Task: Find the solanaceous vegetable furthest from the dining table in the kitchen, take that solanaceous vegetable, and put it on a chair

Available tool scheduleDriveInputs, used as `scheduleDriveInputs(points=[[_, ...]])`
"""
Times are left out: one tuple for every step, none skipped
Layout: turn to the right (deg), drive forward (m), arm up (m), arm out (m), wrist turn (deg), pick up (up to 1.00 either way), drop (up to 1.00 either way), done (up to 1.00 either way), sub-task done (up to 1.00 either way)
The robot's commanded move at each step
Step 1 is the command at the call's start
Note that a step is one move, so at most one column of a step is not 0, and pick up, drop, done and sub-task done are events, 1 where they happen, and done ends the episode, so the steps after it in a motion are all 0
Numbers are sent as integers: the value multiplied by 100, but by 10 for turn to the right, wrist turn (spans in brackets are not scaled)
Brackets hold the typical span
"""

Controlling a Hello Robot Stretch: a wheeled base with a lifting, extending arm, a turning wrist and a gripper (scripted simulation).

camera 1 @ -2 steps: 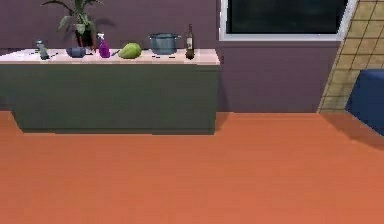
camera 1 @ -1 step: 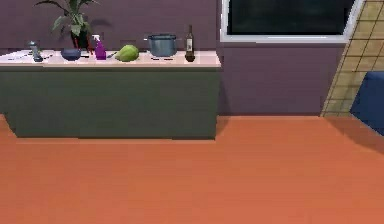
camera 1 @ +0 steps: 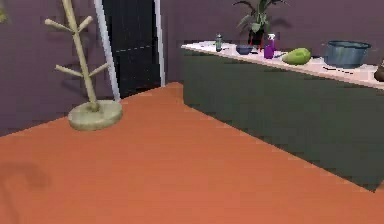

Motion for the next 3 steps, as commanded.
scheduleDriveInputs(points=[[-420, 0, 0, 0, 0, 0, 0, 0, 0], [0, 100, 0, 0, 0, 0, 0, 0, 0], [-450, 0, 0, 0, 0, 0, 0, 0, 0]])
